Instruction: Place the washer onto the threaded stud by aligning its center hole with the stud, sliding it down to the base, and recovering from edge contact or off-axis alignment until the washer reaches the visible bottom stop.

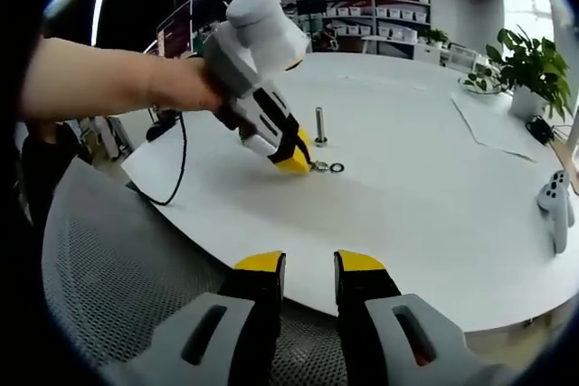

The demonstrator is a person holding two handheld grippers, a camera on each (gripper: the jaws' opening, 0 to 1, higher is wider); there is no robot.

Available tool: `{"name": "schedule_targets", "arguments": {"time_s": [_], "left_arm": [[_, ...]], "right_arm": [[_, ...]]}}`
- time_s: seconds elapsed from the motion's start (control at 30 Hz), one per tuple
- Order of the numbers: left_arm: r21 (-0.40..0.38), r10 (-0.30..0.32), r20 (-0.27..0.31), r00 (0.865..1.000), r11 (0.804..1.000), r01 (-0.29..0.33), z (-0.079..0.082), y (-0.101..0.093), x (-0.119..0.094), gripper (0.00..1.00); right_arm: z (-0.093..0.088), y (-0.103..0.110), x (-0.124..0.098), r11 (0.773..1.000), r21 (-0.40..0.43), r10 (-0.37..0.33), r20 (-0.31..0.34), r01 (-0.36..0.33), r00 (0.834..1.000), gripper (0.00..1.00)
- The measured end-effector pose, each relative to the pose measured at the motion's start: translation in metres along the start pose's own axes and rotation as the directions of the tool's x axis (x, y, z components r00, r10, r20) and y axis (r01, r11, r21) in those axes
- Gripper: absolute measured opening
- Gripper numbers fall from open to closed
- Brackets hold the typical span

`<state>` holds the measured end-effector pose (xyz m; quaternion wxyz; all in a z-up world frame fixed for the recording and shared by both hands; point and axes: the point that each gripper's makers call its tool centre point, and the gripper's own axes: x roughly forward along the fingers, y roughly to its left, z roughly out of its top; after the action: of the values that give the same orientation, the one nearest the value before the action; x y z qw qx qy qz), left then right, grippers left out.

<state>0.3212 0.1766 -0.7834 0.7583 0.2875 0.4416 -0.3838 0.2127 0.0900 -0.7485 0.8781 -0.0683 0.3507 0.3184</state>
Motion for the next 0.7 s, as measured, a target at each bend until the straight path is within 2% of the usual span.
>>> {"name": "schedule_targets", "arguments": {"time_s": [0.53,0.7], "left_arm": [[-0.007,0.071,0.051,0.996,0.997,-0.07,0.016,0.029,-0.034,0.08],[0.005,0.096,0.076,0.993,0.995,-0.096,0.025,0.039,-0.044,0.08]], "right_arm": [[0.0,0.001,0.0,1.0,-0.005,0.005,-0.004,-0.006,1.0,0.24],[0.0,0.001,0.0,1.0,-0.004,0.004,0.001,-0.004,1.0,0.24]]}}
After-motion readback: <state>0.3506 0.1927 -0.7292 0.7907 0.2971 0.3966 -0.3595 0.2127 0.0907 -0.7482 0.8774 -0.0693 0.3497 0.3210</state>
